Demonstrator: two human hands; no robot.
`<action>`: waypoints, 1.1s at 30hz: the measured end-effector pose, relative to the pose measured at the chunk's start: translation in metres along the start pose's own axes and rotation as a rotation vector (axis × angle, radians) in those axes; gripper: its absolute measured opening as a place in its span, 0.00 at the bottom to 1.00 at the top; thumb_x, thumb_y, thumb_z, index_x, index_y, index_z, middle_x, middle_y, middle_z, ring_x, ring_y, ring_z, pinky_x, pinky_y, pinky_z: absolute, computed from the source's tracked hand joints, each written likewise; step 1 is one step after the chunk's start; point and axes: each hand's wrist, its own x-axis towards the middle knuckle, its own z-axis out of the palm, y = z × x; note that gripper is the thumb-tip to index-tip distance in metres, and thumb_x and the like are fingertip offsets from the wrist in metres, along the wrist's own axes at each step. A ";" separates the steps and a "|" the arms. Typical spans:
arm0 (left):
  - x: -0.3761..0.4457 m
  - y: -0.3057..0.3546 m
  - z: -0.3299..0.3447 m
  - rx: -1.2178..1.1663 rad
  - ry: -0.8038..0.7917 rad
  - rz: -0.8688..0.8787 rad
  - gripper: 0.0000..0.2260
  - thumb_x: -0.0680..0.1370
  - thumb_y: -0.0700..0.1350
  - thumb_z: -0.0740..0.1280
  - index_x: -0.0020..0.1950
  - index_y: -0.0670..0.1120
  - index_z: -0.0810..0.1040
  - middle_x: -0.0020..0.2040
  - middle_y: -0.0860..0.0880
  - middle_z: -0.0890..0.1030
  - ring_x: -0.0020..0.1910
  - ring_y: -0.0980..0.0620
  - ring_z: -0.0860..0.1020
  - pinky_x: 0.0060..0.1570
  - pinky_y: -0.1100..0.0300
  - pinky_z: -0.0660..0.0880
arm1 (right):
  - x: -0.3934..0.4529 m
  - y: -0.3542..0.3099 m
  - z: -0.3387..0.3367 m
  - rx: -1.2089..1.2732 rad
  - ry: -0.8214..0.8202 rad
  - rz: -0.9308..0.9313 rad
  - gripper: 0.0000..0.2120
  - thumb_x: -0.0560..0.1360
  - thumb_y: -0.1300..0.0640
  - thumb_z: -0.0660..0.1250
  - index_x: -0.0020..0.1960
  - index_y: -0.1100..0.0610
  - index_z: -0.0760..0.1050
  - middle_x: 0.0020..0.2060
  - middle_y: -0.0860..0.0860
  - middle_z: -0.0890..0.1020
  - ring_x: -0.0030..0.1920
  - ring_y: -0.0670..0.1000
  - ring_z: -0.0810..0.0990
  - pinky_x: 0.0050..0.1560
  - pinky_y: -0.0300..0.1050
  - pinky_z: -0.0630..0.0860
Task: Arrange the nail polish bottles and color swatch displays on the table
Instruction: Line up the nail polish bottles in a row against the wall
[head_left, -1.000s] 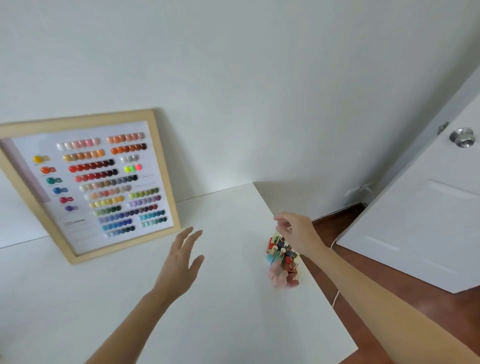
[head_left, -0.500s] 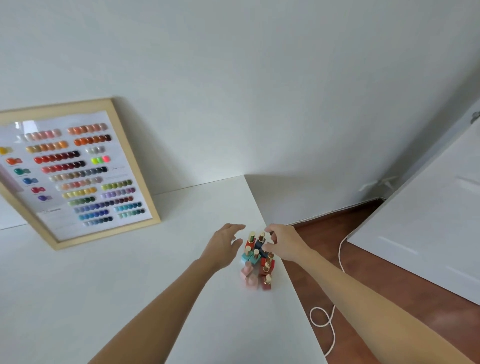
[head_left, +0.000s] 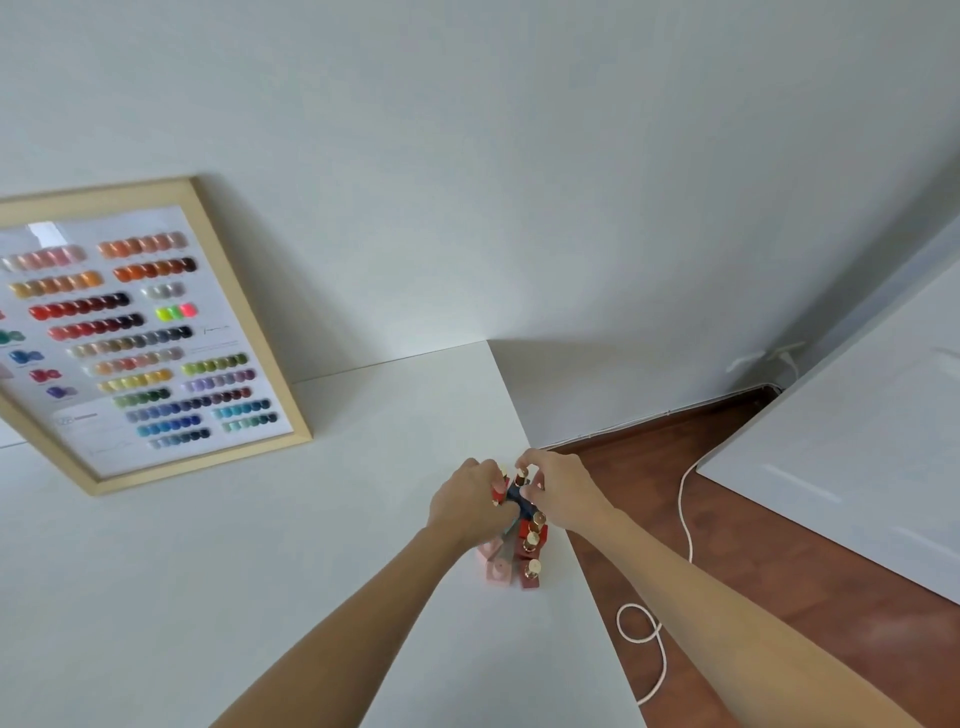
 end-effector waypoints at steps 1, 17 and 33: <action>-0.002 -0.001 0.003 0.016 -0.005 -0.002 0.14 0.71 0.51 0.67 0.55 0.50 0.77 0.55 0.50 0.76 0.50 0.48 0.78 0.47 0.56 0.77 | 0.001 0.000 0.000 0.000 0.011 -0.009 0.10 0.75 0.59 0.67 0.57 0.54 0.76 0.48 0.55 0.83 0.41 0.50 0.79 0.44 0.40 0.77; 0.001 -0.008 0.021 0.121 0.005 0.024 0.11 0.78 0.41 0.66 0.59 0.43 0.81 0.56 0.43 0.77 0.51 0.45 0.79 0.51 0.58 0.76 | 0.013 0.011 -0.003 -0.010 0.007 -0.026 0.08 0.77 0.61 0.66 0.55 0.56 0.78 0.51 0.56 0.82 0.45 0.52 0.81 0.47 0.38 0.77; 0.029 -0.058 -0.055 0.122 0.083 0.010 0.10 0.77 0.40 0.68 0.57 0.45 0.82 0.56 0.46 0.79 0.51 0.49 0.77 0.44 0.63 0.72 | 0.083 -0.014 -0.023 -0.005 0.060 -0.119 0.07 0.75 0.65 0.64 0.49 0.60 0.79 0.43 0.57 0.82 0.40 0.54 0.79 0.43 0.46 0.75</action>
